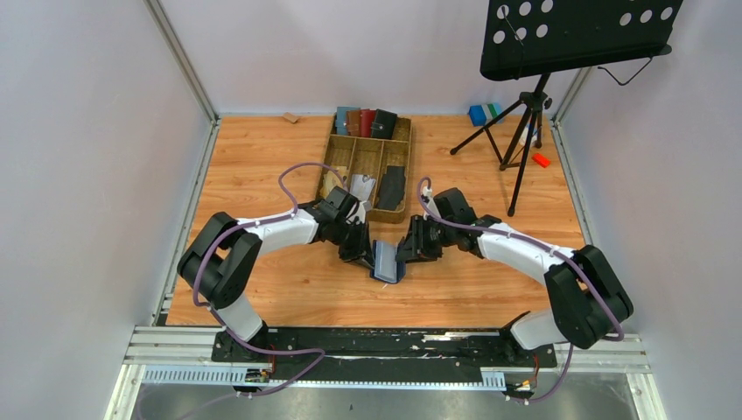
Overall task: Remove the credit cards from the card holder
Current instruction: Open the card holder at the center of the board.
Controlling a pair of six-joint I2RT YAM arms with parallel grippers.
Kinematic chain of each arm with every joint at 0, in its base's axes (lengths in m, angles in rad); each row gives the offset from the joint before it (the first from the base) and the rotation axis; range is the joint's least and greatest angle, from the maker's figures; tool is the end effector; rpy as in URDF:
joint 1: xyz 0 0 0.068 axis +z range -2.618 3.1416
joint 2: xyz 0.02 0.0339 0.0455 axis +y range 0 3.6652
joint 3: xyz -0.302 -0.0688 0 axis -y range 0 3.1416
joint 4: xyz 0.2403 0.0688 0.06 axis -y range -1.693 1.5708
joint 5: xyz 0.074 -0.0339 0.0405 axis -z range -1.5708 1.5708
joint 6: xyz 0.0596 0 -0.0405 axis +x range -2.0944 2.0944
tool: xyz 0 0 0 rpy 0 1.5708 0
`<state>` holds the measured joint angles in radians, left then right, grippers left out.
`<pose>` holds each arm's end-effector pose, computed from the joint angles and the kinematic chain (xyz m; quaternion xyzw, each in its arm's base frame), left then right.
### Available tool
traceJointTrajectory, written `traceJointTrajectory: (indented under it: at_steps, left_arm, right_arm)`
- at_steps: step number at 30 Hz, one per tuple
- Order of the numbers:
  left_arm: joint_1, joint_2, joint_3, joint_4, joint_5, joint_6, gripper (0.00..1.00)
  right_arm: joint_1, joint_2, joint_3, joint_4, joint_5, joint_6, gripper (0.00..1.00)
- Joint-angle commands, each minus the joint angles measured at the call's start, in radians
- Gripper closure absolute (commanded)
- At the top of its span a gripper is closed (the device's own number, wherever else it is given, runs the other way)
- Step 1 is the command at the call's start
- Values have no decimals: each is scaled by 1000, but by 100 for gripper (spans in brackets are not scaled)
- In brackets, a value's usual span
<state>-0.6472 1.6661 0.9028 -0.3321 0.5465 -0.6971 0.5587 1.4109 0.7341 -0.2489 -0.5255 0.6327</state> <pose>0.2374 -0.2183 0.1803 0.0402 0.9371 -0.3464 0.0141 0.2151 0.1697 0.2076 -0.0484 0.9183 0.3757 0.1152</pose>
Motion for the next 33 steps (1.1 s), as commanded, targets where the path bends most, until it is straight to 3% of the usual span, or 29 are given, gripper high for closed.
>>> traceJointTrajectory:
  at_steps: [1,8,12,16,19,21,25,28,33]
  left_arm:
    - [-2,-21,-4,48,30,-4,87]
    - [-2,-72,-13,139,73,-45,82]
    - [-2,-57,-14,136,76,-46,77]
    - [-2,-58,-37,177,79,-69,57]
    - [-2,-50,-41,207,90,-83,51]
    - [-2,-32,-42,230,106,-97,52]
    - [-2,-24,-53,307,136,-164,68]
    - [-2,-28,-38,312,137,-164,75]
    - [-2,1,-26,315,157,-159,74]
  right_arm:
    - [1,44,67,-53,11,-40,64]
    - [0,47,56,-76,21,-51,46]
    - [1,47,53,-72,13,-48,60]
    - [1,42,59,-64,-3,-47,75]
    - [0,47,65,-78,3,-51,80]
    - [0,62,69,-99,18,-58,81]
    - [1,97,82,-186,79,-60,87]
    - [0,101,65,-174,77,-54,77]
    - [0,83,51,-129,44,-43,67]
